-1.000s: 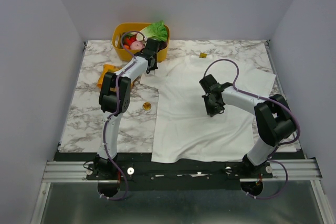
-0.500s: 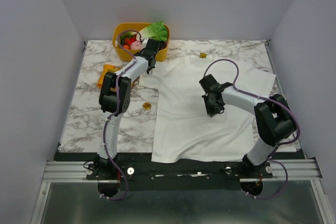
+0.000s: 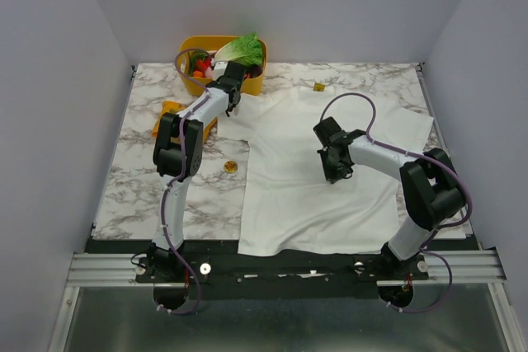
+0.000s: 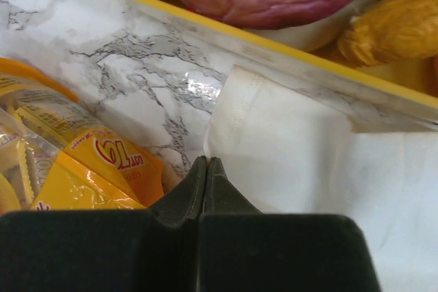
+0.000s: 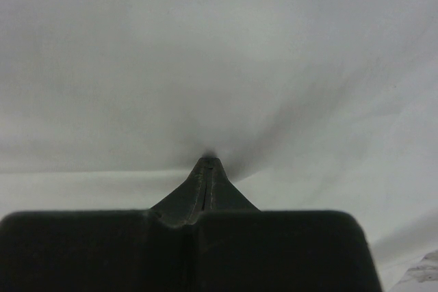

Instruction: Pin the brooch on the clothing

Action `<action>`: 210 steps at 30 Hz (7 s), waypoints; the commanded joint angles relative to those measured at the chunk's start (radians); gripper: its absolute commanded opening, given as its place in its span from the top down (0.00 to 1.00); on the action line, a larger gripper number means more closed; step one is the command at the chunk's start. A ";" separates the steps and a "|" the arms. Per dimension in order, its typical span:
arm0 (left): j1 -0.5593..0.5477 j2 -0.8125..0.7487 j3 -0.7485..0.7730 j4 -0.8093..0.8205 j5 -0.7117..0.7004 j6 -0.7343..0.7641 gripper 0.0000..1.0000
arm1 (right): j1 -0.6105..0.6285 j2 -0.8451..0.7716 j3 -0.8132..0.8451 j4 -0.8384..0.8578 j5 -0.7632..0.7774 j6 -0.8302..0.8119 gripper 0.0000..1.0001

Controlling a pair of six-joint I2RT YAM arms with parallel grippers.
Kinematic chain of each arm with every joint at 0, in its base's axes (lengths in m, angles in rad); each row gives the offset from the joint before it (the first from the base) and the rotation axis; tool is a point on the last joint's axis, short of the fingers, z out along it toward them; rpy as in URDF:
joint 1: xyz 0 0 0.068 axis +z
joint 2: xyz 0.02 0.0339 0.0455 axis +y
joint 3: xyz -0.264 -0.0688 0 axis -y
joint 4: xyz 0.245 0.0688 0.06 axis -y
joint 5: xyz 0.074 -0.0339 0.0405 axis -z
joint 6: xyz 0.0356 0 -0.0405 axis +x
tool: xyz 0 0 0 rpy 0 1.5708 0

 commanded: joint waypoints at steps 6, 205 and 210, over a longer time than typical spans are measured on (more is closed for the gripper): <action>0.045 -0.077 -0.102 -0.014 -0.065 -0.085 1.00 | 0.009 -0.024 -0.030 0.002 -0.020 0.008 0.99; -0.201 -1.295 -1.058 0.553 1.483 -0.061 0.99 | 0.198 -0.543 -0.056 0.583 -0.890 -0.117 0.99; -0.217 -1.358 -0.981 0.384 1.215 0.008 0.09 | 0.184 -0.553 -0.045 0.542 -0.732 -0.075 1.00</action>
